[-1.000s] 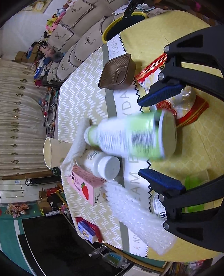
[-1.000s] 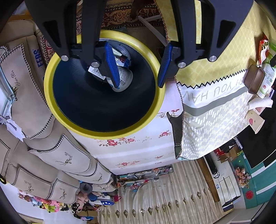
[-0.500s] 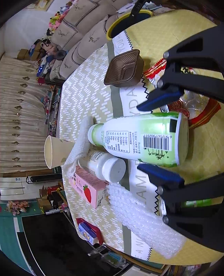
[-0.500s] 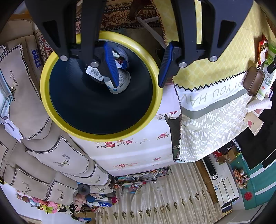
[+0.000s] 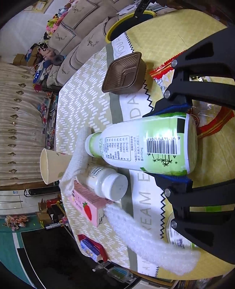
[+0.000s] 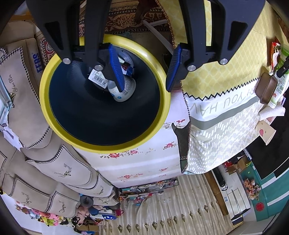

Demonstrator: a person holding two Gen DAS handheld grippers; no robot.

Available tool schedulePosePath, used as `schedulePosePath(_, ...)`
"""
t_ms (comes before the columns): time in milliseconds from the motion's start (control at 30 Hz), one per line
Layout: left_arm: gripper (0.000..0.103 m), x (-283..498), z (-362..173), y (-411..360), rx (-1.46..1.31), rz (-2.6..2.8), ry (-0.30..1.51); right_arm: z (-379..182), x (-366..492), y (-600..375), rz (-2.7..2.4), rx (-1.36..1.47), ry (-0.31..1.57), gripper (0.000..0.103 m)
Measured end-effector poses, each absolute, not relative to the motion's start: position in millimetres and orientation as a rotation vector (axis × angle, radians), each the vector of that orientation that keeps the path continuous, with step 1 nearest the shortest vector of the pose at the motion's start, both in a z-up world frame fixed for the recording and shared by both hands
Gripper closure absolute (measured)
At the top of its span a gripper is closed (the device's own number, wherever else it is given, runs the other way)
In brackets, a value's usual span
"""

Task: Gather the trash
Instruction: 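Carry the bottle to the yellow bin and release it from the left gripper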

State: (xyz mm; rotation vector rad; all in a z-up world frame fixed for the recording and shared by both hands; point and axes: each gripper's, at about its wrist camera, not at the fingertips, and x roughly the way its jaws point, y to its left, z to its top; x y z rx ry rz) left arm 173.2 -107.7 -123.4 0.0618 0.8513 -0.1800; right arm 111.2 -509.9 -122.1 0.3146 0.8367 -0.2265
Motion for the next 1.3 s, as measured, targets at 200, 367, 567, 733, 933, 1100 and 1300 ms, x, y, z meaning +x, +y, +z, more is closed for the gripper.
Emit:
schedulePosePath(200,0.052,157.2,-81.5,-103.2,0.083,-0.181,0.726,-114.2,106.5,-514.1,-0.232,0.325,0.807,0.058)
schedulePosePath(367,0.052,153.1,-46.5,-103.2,0.118,-0.173,0.609,-114.3,107.4,-512.6,-0.227,0.327,0.807,0.058)
schedulePosePath(567,0.052,166.9,-39.5,-110.7,0.133,-0.170,0.586,-112.6,106.2,-510.3,-0.218,0.325,0.804,0.058)
schedulePosePath(733,0.052,164.8,-28.5,-121.6,0.128,-0.203,0.569,-105.0,101.5,-516.2,-0.227,0.334,0.782,0.058)
schedulePosePath(933,0.052,149.7,13.2,-149.8,0.148,-0.295,0.494,-89.2,90.0,-526.1,-0.232,0.340,0.741,0.058)
schedulePosePath(1100,0.052,140.5,37.0,-197.6,0.153,-0.458,0.484,-78.9,77.3,-539.2,-0.255,0.326,0.716,0.058)
schedulePosePath(1300,0.052,146.5,38.7,-291.0,0.179,-0.684,0.523,-71.3,54.7,-566.8,-0.322,0.339,0.673,0.058)
